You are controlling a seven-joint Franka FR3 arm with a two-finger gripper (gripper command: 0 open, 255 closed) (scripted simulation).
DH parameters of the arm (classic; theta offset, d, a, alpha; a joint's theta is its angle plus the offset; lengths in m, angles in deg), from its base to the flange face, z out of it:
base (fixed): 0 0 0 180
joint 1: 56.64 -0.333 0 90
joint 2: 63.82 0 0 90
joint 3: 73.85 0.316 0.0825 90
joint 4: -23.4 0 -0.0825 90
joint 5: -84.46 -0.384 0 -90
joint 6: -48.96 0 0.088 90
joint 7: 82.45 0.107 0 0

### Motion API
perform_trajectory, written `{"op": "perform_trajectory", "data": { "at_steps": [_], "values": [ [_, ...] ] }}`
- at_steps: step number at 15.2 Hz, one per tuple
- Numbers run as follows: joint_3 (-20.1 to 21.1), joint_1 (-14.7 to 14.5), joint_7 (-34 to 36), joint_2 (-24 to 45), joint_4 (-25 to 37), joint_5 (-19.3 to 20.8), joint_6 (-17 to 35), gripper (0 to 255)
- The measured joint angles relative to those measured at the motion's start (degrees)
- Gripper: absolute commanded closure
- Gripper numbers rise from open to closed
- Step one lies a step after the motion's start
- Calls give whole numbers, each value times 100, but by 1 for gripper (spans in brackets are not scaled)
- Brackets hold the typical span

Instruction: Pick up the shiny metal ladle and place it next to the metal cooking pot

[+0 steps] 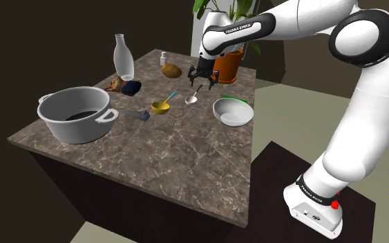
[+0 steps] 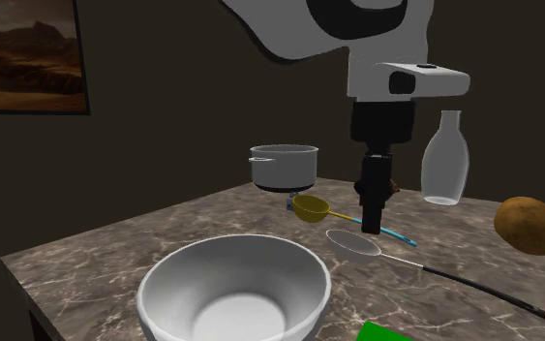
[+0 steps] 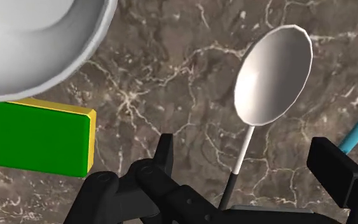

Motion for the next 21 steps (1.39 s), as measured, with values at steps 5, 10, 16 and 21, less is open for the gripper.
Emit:
{"op": "perform_trajectory", "data": {
  "at_steps": [5, 10, 16, 21],
  "values": [
    [-200, 49, 658, 893, 853, -56, 112, 0],
    [-233, 25, 798, 1193, 909, -59, 372, 0],
    [-236, 16, 798, 1359, 882, -53, 566, 0],
    [-236, 14, 800, 1366, 887, -52, 569, 255]
  ]
}}
